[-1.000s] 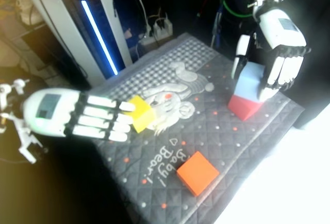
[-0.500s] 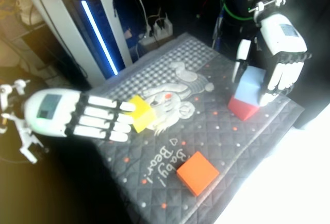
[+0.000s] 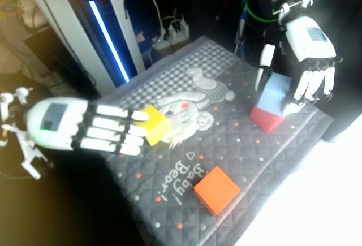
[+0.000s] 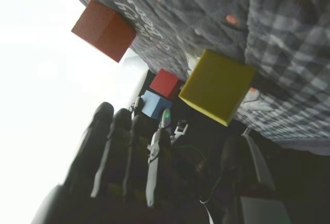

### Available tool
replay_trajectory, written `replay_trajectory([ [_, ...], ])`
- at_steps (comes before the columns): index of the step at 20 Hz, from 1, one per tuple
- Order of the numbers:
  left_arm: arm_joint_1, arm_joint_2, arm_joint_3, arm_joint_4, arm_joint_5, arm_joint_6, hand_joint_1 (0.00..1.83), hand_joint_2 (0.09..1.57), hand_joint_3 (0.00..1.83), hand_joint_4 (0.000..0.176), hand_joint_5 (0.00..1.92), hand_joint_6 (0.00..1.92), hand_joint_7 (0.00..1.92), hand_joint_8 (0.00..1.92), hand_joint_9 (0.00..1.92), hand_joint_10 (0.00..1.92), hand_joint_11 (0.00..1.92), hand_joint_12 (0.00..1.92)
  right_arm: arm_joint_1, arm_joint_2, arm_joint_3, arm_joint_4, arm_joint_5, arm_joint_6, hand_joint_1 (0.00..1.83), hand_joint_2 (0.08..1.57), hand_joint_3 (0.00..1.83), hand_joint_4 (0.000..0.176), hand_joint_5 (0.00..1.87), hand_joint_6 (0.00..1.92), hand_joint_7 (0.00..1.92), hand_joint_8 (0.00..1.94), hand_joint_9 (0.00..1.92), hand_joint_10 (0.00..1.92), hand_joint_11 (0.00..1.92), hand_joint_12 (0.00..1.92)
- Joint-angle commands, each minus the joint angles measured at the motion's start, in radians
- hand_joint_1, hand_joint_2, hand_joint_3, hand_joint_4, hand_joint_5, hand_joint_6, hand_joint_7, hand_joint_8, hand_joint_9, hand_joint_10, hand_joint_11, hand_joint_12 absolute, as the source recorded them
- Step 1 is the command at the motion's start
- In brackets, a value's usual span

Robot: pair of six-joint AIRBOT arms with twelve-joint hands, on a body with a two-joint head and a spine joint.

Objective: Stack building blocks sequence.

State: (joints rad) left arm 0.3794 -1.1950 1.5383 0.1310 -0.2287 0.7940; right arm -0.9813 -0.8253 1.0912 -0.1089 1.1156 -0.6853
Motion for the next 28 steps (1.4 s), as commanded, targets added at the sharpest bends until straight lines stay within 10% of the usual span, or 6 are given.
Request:
replay_trajectory([
  [1, -0.008, 0.0, -0.001, -0.006, -0.117, 0.002, 1.1, 0.99, 0.0, 0.0, 0.92, 0.01, 0.9, 0.0, 0.87, 0.03, 0.37, 1.12, 0.012, 0.005, 0.004, 0.034, 0.119, 0.003, 0.77, 1.14, 0.01, 0.095, 0.3, 0.0, 0.32, 0.01, 0.28, 0.01, 0.24, 0.01],
  [9, -0.007, 0.014, -0.019, -0.001, -0.134, 0.004, 0.95, 0.92, 0.0, 0.025, 0.69, 0.0, 0.73, 0.0, 0.76, 0.0, 0.31, 1.13, 0.012, 0.005, 0.004, 0.035, 0.119, 0.003, 0.78, 1.13, 0.0, 0.104, 0.22, 0.0, 0.26, 0.0, 0.26, 0.0, 0.3, 0.02],
  [13, -0.008, 0.02, -0.027, -0.002, -0.147, 0.004, 0.76, 0.87, 0.0, 0.131, 0.36, 0.0, 0.43, 0.0, 0.38, 0.0, 0.03, 0.99, 0.011, 0.005, 0.003, 0.035, 0.119, 0.003, 0.78, 1.14, 0.0, 0.157, 0.17, 0.0, 0.27, 0.0, 0.27, 0.0, 0.29, 0.01],
  [16, -0.007, 0.024, -0.04, -0.013, -0.158, 0.026, 0.7, 0.86, 0.0, 0.174, 0.24, 0.0, 0.3, 0.0, 0.24, 0.0, 0.0, 0.75, 0.011, 0.005, 0.003, 0.041, 0.119, 0.003, 0.75, 1.14, 0.0, 0.149, 0.16, 0.0, 0.24, 0.0, 0.27, 0.0, 0.3, 0.01],
  [26, 0.007, 0.07, -0.098, -0.034, -0.236, 0.053, 0.54, 0.83, 0.0, 0.176, 0.02, 0.01, 0.0, 0.0, 0.0, 0.0, 0.0, 0.26, 0.012, 0.006, 0.001, 0.043, 0.131, 0.003, 0.8, 1.1, 0.0, 0.171, 0.18, 0.01, 0.18, 0.0, 0.14, 0.0, 0.15, 0.01],
  [28, 0.042, 0.126, -0.162, -0.071, -0.335, 0.062, 0.58, 0.84, 0.0, 0.176, 0.04, 0.0, 0.0, 0.0, 0.0, 0.0, 0.0, 0.18, 0.012, 0.014, -0.001, 0.051, 0.174, 0.003, 0.89, 1.13, 0.0, 0.126, 0.2, 0.01, 0.2, 0.01, 0.18, 0.01, 0.21, 0.02],
])
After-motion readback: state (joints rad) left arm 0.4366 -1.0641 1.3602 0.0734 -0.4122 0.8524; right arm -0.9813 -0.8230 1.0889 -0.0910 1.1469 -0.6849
